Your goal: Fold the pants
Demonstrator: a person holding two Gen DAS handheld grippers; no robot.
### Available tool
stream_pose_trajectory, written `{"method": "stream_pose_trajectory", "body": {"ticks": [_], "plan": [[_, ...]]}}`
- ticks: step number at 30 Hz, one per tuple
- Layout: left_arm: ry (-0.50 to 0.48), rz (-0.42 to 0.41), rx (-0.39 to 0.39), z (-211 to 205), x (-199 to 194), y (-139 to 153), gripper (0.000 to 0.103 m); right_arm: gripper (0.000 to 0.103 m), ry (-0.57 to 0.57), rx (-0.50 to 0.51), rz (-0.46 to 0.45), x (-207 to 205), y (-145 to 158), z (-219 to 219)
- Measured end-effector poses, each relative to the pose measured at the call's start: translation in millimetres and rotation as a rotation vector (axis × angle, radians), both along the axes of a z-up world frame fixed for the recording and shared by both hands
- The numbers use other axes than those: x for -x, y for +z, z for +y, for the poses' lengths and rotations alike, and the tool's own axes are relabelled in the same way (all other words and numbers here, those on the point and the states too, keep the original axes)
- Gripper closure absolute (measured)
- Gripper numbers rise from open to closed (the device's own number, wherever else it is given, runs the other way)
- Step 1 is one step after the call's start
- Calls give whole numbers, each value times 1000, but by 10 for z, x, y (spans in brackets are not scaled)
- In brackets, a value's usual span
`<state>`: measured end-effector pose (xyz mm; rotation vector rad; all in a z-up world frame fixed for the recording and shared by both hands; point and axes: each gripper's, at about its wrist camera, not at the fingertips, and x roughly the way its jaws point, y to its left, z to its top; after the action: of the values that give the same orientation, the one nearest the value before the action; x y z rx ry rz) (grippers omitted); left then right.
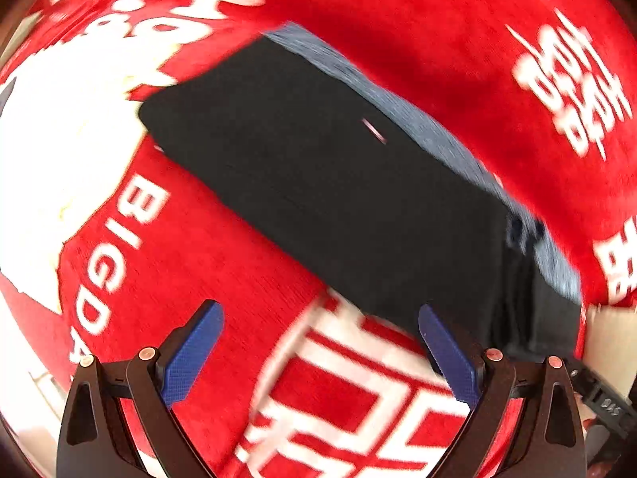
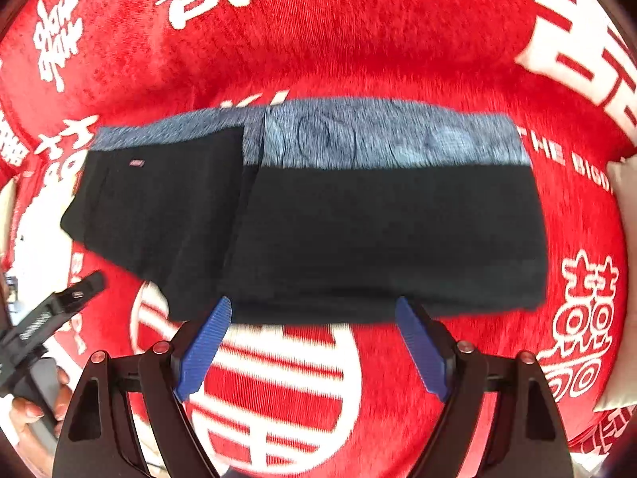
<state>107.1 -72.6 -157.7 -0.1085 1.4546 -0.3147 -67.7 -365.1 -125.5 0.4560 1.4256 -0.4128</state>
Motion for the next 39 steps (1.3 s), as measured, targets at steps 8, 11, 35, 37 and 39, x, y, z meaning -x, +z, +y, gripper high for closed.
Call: {"method": "stream_pose_trajectory", "body": {"ticks": [8,11,35,37,39], "plan": [[136,13,178,367,-471,-308,4,0,6,20,42,-136,-371,71],[167,30,279,456,-593,-445,4,0,51,50,40,-111,-375,148],[152,-8,209,132,-901,-545,71,0,52,23,31,-261,-214,125],[123,-30,174,92,-878,-487,75,0,59,4,6,-404,-70,129],[30,-122,79,-93,-793,-327,77,0,84,-34,-6,-592,36,153]]}}
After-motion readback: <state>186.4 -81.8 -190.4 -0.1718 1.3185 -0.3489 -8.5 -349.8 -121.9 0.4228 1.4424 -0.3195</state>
